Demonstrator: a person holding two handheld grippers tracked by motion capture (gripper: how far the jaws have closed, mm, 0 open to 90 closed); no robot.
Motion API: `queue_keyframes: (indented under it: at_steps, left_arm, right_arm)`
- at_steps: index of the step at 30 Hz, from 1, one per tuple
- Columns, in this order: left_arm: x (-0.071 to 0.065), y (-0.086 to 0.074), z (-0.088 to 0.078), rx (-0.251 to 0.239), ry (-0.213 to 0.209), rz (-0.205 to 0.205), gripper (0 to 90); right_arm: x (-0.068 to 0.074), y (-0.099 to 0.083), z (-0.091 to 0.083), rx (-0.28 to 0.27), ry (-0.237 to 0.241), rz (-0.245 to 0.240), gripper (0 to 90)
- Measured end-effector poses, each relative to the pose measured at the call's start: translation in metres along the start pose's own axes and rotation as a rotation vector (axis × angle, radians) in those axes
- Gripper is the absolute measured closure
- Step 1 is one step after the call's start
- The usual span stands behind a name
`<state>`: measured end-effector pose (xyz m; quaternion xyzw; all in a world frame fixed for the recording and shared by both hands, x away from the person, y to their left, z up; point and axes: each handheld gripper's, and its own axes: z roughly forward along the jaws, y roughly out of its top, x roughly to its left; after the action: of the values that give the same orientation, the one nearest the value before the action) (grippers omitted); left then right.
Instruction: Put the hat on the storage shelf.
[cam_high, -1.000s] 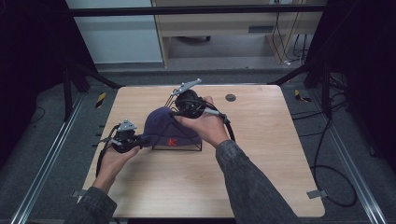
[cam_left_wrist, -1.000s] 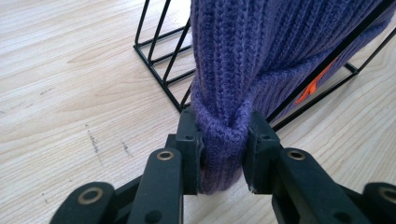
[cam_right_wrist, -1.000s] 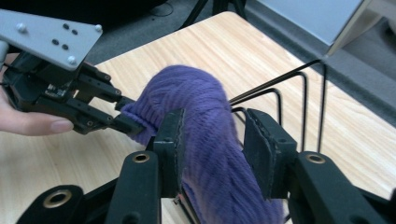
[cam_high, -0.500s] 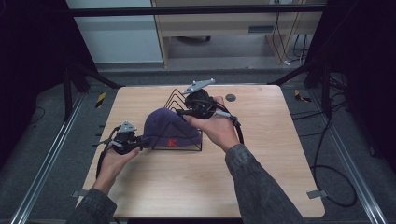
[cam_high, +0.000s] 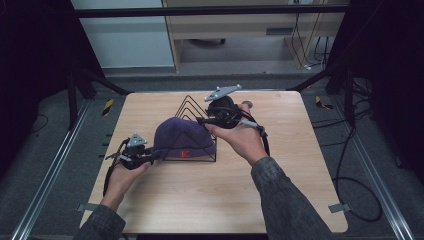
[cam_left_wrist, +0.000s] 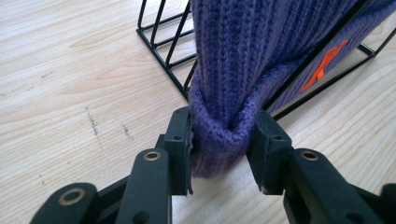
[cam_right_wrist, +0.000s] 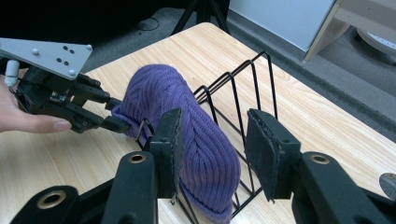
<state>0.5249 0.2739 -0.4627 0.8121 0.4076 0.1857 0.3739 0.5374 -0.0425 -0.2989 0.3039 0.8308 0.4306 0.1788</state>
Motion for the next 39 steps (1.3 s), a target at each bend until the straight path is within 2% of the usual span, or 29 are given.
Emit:
queue_keyframes:
  at_steps: [6,14,24,29,35,39]
  left_arm:
    - [0.001,-0.004,-0.005,-0.006,0.008,-0.020,61.9]
    - [-0.001,-0.007,-0.016,-0.025,0.030,-0.017,59.3]
    - [-0.008,-0.014,-0.030,-0.025,0.057,-0.009,49.1]
    - [-0.009,-0.017,-0.031,-0.014,0.064,-0.034,38.1]
    - [-0.005,-0.022,-0.027,0.005,0.068,-0.066,14.7]
    - [-0.002,-0.025,-0.027,-0.001,0.066,-0.091,6.9]
  right_arm:
    - [-0.001,-0.008,0.005,0.013,0.013,0.007,55.3]
    - [-0.002,-0.018,0.009,0.027,0.012,0.025,52.1]
    - [-0.006,-0.020,0.003,0.021,0.001,0.040,43.0]
    - [-0.008,-0.019,-0.006,0.011,-0.003,0.051,34.7]
    - [-0.010,-0.021,-0.019,0.003,-0.011,0.064,21.7]
    - [-0.016,-0.028,-0.037,-0.014,-0.048,0.067,16.7]
